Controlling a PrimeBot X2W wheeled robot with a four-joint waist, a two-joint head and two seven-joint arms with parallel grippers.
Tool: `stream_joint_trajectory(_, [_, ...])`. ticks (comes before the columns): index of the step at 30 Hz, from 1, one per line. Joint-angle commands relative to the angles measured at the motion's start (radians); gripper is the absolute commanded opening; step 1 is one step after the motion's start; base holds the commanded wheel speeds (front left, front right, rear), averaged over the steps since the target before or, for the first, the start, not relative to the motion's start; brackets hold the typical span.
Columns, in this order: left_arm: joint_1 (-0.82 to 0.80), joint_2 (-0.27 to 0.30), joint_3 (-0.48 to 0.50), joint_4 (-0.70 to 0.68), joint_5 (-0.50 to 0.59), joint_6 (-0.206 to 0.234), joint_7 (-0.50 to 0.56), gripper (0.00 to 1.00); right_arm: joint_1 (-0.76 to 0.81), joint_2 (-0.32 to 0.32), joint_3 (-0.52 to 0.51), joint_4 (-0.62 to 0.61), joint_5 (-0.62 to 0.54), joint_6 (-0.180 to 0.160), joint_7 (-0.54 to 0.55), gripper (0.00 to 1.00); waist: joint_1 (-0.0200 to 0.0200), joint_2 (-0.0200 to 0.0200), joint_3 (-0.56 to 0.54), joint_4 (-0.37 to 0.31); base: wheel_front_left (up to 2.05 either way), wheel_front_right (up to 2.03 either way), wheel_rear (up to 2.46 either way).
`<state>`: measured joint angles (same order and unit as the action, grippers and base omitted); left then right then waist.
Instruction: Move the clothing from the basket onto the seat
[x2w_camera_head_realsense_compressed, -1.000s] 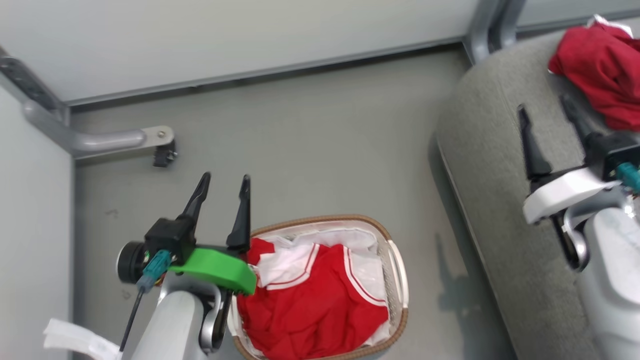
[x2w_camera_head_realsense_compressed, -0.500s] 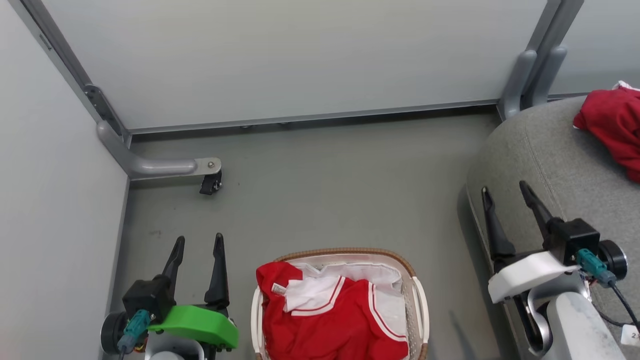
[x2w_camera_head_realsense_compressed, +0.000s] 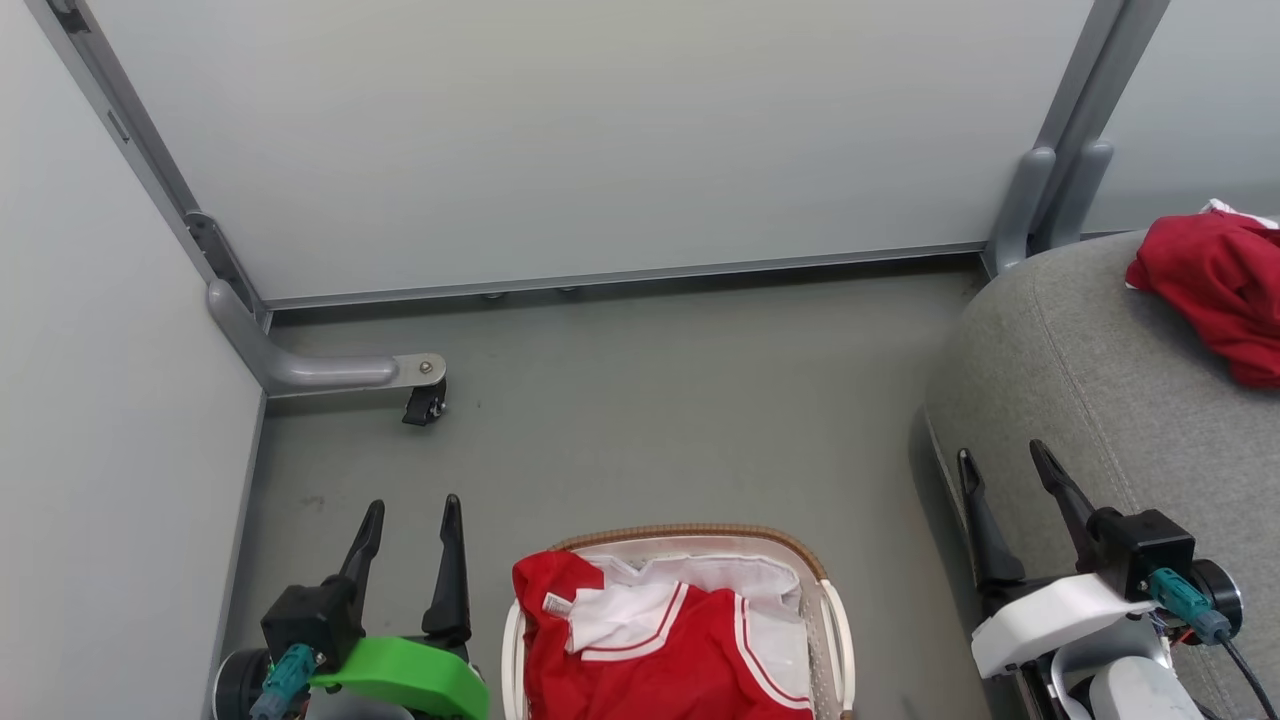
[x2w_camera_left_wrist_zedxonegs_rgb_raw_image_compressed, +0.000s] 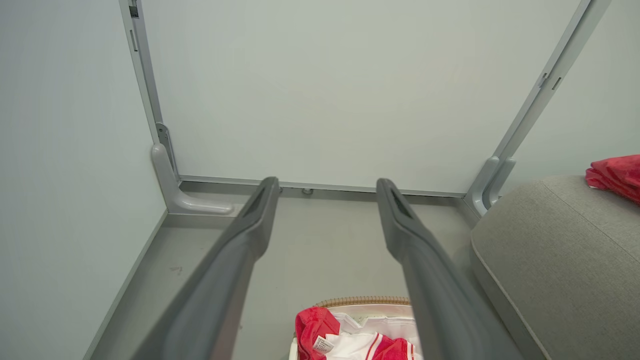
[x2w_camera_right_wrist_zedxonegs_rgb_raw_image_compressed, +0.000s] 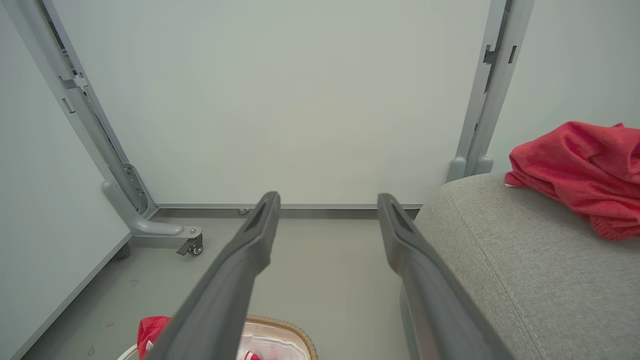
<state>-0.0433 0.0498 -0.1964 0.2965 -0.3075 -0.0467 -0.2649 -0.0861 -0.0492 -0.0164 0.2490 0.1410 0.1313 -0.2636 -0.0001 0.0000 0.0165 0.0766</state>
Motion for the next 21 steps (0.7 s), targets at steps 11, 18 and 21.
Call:
stream_joint_trajectory(11, [-0.001,0.001,0.0,0.01,0.009,-0.004,0.001,1.0,0.01,-0.003,0.011,0.009,-0.012,-0.001,-0.002,1.0,0.0001,0.0,-0.005,-0.003,0.0,0.0,0.0])
stream_joint_trajectory(18, [-0.001,0.001,-0.002,0.012,0.011,-0.007,0.001,1.0,0.006,-0.003,0.016,0.001,-0.006,-0.001,-0.002,1.0,0.0001,0.0,-0.004,-0.002,0.0,0.0,0.0])
stream_joint_trajectory(21, [-0.001,0.001,-0.002,0.01,0.011,-0.008,0.001,1.0,0.005,-0.003,0.017,-0.003,-0.005,-0.001,-0.002,1.0,0.0001,0.0,-0.004,-0.002,0.0,0.0,0.0])
